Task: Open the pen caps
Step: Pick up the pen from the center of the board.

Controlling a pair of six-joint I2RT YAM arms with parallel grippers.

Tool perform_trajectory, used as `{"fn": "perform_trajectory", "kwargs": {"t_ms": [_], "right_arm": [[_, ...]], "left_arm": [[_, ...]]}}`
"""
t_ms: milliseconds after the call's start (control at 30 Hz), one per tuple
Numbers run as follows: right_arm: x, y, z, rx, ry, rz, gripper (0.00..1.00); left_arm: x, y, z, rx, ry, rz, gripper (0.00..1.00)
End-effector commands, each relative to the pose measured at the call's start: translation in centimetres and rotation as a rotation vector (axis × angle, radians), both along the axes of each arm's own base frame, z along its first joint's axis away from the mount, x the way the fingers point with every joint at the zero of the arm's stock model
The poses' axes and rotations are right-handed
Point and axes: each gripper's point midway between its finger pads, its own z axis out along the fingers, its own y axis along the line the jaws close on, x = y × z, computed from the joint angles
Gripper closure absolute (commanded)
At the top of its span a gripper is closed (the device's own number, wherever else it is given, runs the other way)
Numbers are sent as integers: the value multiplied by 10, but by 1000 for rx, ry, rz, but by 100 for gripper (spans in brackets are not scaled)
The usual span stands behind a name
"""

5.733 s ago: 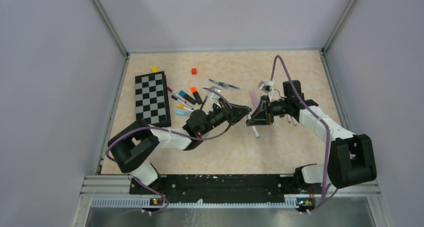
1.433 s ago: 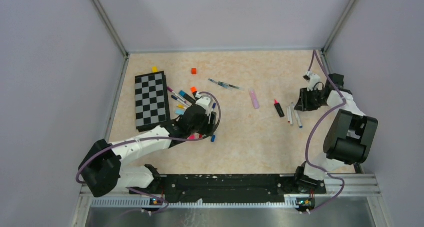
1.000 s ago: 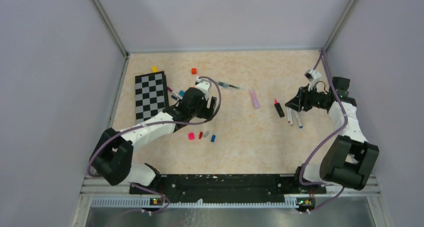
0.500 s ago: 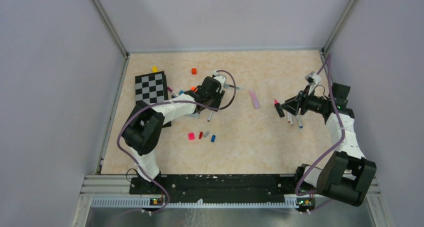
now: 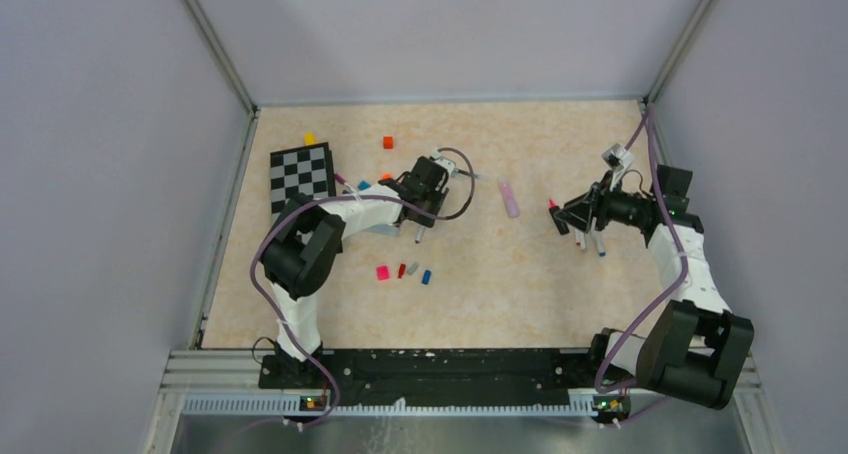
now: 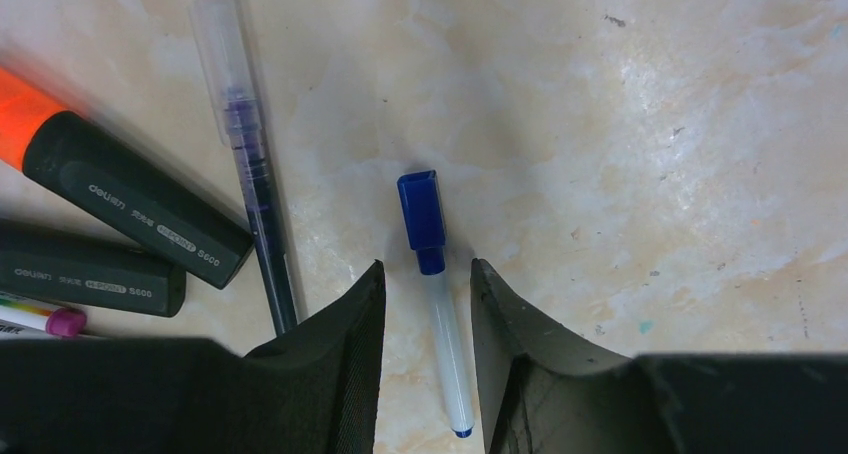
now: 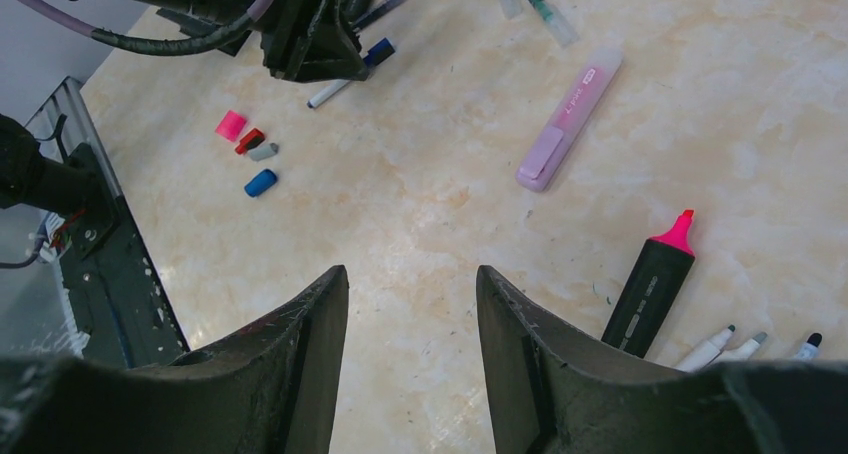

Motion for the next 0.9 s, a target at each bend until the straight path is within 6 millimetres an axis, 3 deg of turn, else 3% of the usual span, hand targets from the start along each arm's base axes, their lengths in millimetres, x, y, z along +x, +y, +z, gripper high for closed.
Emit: {"fn": "perform_trajectory", "kwargs": {"t_ms": [0, 400, 567, 700, 867], "right_arm": [[5, 0, 8, -19, -50, 21, 51], [4, 3, 8, -20, -47, 29, 51], [4, 3, 8, -20, -45, 30, 51], [1, 9, 6, -11, -38, 56, 51], [-9, 33, 1, 12, -25, 153, 51]], "left_arm": [[8, -1, 2, 9, -7, -2, 61], [5, 2, -12, 21, 41, 4, 79], [6, -1, -10, 9, 49, -4, 98], [10, -11, 15, -52, 17, -7, 100], [0, -40, 79, -315, -75, -54, 100]]}}
